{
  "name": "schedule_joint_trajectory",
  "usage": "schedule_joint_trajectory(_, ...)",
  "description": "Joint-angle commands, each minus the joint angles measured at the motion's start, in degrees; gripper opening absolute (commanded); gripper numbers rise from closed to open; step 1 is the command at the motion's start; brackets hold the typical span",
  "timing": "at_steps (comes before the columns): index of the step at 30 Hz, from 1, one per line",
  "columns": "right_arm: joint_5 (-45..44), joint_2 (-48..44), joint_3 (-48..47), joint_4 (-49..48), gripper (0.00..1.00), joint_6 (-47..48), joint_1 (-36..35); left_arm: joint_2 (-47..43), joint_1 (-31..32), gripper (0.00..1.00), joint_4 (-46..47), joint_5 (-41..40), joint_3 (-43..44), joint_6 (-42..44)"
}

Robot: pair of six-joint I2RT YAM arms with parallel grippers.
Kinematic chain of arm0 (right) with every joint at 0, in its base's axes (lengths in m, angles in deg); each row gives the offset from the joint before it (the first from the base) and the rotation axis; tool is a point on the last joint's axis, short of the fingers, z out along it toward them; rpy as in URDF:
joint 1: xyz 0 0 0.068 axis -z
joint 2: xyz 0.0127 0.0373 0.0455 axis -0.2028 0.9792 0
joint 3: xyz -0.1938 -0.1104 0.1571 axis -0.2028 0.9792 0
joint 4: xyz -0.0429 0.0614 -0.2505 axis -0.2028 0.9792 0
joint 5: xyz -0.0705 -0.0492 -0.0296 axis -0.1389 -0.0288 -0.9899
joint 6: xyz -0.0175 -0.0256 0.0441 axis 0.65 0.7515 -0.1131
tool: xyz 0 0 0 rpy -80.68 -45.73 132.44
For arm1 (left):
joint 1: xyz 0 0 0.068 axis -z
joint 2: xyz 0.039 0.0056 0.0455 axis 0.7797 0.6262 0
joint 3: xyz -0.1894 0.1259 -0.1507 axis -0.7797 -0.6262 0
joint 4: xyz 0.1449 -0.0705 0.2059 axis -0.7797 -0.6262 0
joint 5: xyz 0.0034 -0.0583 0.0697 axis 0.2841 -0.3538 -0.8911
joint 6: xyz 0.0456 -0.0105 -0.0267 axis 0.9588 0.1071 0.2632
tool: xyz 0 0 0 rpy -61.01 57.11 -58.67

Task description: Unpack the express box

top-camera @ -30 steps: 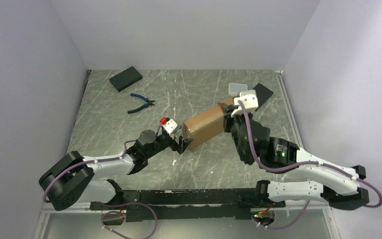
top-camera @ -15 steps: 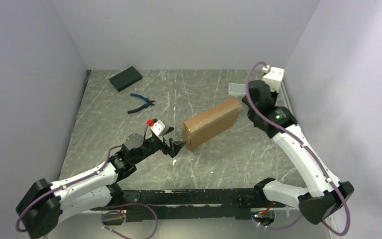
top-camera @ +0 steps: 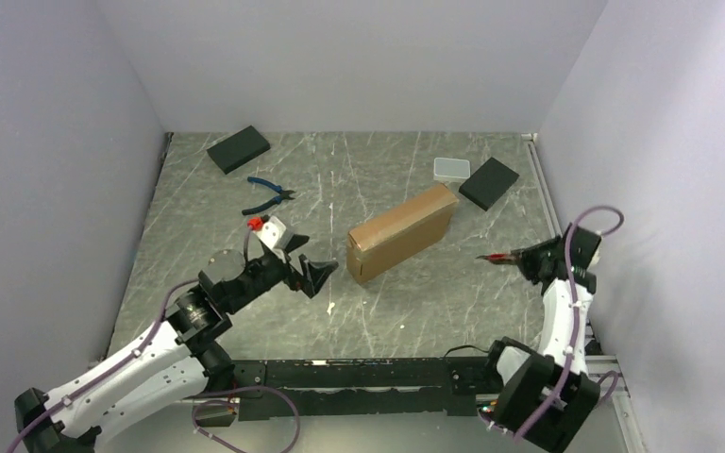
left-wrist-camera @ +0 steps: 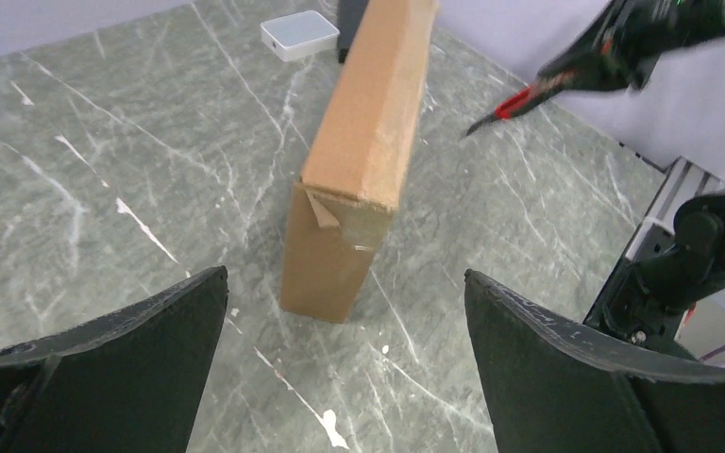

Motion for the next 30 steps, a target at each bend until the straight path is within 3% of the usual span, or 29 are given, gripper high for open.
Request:
schedule_joint_trajectory(1,33.25,1.44,15.05,-29.57,0.00,-16.59,8.56,1.78,-0.20,0.99,-12.51,-3.96,13.02,-1.93)
schedule_joint_trajectory(3,36.17,2.46,20.88,-40.65,0.00,-21.36,9.81,5.45,-0.26,0.99,-17.50,-3.93,19.92,-1.80)
schedule_joint_trajectory(8,35.11,5.86,24.86,-45.65,0.04,-22.99,9.97,17.54,-0.21,0.99,-28.61,-5.94,35.98,-4.74)
schedule_joint_trajectory(11,32.99,7.27,26.04,-45.27,0.23,-21.73,10.06,26.20,-0.32,0.99,-33.49,-5.45,44.22,-6.08)
schedule_joint_trajectory(14,29.01,8.10,24.44,-39.23,0.47,-16.54,10.06,33.08,-0.63,0.99,-37.66,-3.49,51.86,-6.51)
schedule_joint_trajectory(16,26.05,8.32,22.91,-34.74,0.58,-13.41,10.06,36.61,-0.83,0.99,-39.23,-2.23,55.97,-6.59)
schedule_joint_trajectory(17,24.70,8.38,22.22,-31.24,0.67,-12.32,10.06,38.01,-0.94,0.99,-39.17,-1.56,57.22,-6.31)
schedule_joint_trajectory(19,20.41,8.20,20.05,-25.14,0.94,-9.96,10.06,40.57,-0.99,0.99,-39.28,-0.40,59.41,-5.34)
schedule_joint_trajectory(20,18.00,7.73,18.60,-22.05,0.99,-8.79,10.06,41.82,-0.99,0.99,-39.68,0.05,60.71,-4.67)
schedule_joint_trajectory(25,3.16,0.07,10.32,-6.92,1.00,-4.40,7.51,47.58,-1.01,0.97,-41.64,2.33,66.12,0.87)
schedule_joint_trajectory(30,-9.28,-1.85,2.16,-2.42,1.00,-2.75,-5.51,57.28,-0.51,0.93,-46.97,5.16,74.52,6.13)
